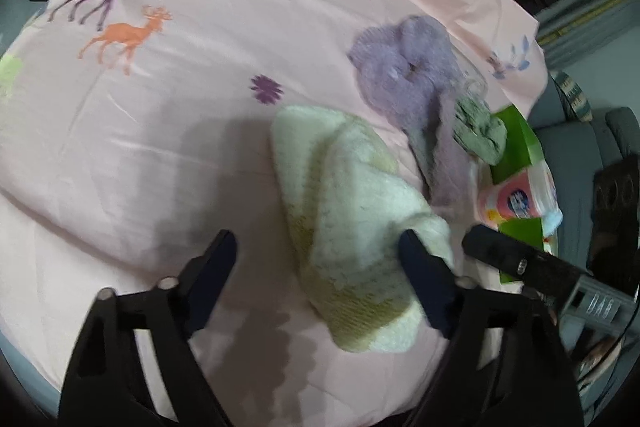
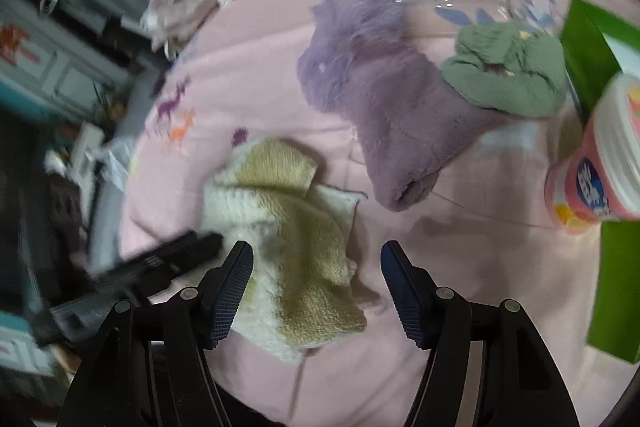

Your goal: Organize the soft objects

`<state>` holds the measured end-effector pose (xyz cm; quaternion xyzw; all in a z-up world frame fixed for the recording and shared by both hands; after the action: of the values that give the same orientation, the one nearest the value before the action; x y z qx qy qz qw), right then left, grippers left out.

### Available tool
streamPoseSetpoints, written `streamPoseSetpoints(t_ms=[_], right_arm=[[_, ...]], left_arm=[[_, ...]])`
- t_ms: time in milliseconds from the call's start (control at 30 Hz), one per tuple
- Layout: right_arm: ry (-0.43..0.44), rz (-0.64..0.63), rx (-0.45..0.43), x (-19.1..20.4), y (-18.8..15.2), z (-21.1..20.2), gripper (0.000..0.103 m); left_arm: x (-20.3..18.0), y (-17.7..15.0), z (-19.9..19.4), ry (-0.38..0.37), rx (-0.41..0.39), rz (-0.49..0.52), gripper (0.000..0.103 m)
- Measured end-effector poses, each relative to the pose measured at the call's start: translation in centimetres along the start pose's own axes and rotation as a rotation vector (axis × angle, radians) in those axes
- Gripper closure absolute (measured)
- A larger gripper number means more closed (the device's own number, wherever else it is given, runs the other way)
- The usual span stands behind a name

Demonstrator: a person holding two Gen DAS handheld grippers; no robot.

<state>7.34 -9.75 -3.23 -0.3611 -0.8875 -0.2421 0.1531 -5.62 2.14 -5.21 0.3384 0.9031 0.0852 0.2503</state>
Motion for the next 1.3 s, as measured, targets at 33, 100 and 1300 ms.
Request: streamPoseSetpoints(t_ms=[33, 100, 1300], right_arm=[[0.021, 0.019, -0.003, -0.1, 0.0, -0.1, 0.036], [0.042, 0.029, 0.012, 0.0, -0.1, 0.1, 0.036], [0.185, -0.061, -0.112, 4.0, -0.2, -1.4, 0.054]], left_arm=[[-0.4, -0.3, 0.1, -0.013, 0.014, 0.017, 0.032], [-1.3, -0.9, 0.4, -0.036, 0.034, 0.049, 0.036], [-8.3, -1.1, -2.8, -0.014, -0.210, 0.300, 0.085]])
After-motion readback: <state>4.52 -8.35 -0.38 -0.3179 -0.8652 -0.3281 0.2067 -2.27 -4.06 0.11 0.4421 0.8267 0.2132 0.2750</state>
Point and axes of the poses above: each gripper's, at about its wrist camera, not at the fingertips, and z roughly the way its jaws point, x to its left, y to its top, the point moved 5 cm from there along z, roughly the way its jaws point, and after that the axes turned 5 degrees about y, right-handed, at the moved point
